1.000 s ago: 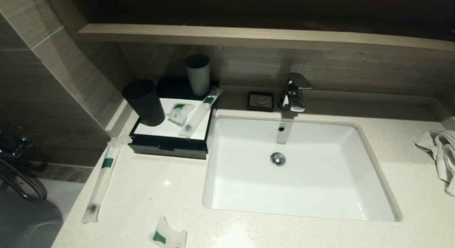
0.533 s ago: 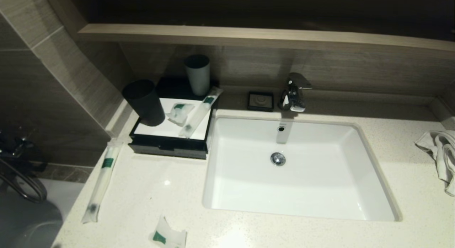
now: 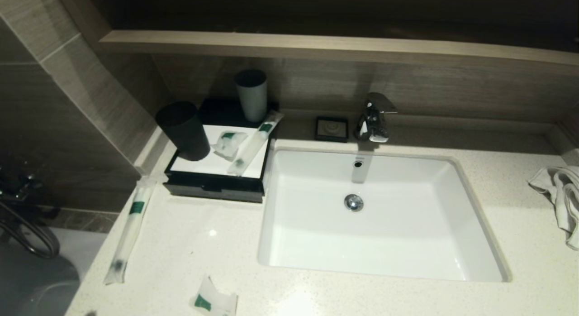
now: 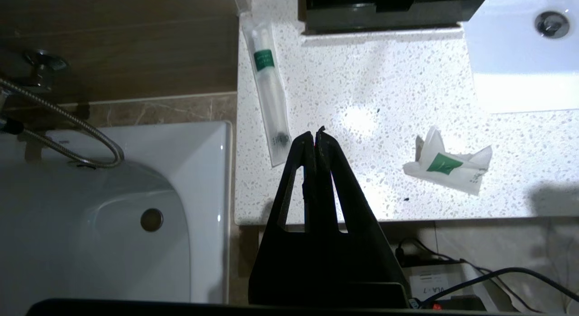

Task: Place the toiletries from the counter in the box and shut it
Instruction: Pick up the cup

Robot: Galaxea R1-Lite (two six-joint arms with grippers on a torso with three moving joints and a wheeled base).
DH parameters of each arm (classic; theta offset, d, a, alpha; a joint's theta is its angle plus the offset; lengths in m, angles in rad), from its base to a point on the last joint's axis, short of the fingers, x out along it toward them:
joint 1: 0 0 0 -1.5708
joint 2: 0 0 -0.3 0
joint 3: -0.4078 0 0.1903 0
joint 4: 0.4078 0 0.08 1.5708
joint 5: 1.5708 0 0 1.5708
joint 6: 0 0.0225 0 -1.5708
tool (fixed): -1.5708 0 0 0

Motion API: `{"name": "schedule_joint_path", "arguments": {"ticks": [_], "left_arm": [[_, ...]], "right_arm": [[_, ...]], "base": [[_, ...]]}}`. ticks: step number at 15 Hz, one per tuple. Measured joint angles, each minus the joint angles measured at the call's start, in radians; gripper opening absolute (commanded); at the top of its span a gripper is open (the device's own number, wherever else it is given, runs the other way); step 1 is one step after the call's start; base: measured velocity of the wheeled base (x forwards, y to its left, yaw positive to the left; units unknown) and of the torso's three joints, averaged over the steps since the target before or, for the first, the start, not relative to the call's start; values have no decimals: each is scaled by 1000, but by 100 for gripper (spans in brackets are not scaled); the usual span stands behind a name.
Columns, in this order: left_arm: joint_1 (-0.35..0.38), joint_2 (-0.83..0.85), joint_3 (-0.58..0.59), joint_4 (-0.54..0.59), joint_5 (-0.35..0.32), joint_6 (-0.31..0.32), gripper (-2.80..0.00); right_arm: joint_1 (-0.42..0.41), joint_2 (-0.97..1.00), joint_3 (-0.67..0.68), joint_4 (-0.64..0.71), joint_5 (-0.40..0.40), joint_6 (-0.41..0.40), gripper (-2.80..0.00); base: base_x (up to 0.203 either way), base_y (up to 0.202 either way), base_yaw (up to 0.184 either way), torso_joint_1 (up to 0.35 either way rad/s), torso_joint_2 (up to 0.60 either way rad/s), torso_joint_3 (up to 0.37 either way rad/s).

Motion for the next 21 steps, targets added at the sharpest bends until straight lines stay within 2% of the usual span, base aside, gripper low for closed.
{"name": "schedule_joint_path", "arguments": {"ticks": [4, 9, 15, 17, 21], "left_arm": [[-1, 60, 123, -152, -5, -1, -280], [-15, 203, 172, -299, -7, -19, -280], [-127, 403, 198, -484, 10, -78, -280], [-167, 481, 198, -568, 47, -85, -280], [-285, 634, 172, -734, 195, -125, -280]], "right_arm": [[0, 0, 0, 0, 0, 0, -280], [0, 0, 0, 0, 0, 0, -280], [0, 0, 0, 0, 0, 0, -280], [0, 0, 0, 0, 0, 0, -280], [0, 0, 0, 0, 0, 0, -280]], "base": [[0, 0, 0, 0, 0, 0], [0, 0, 0, 0, 0, 0], [0, 0, 0, 0, 0, 0], [0, 0, 0, 0, 0, 0], [0, 0, 0, 0, 0, 0]]}}
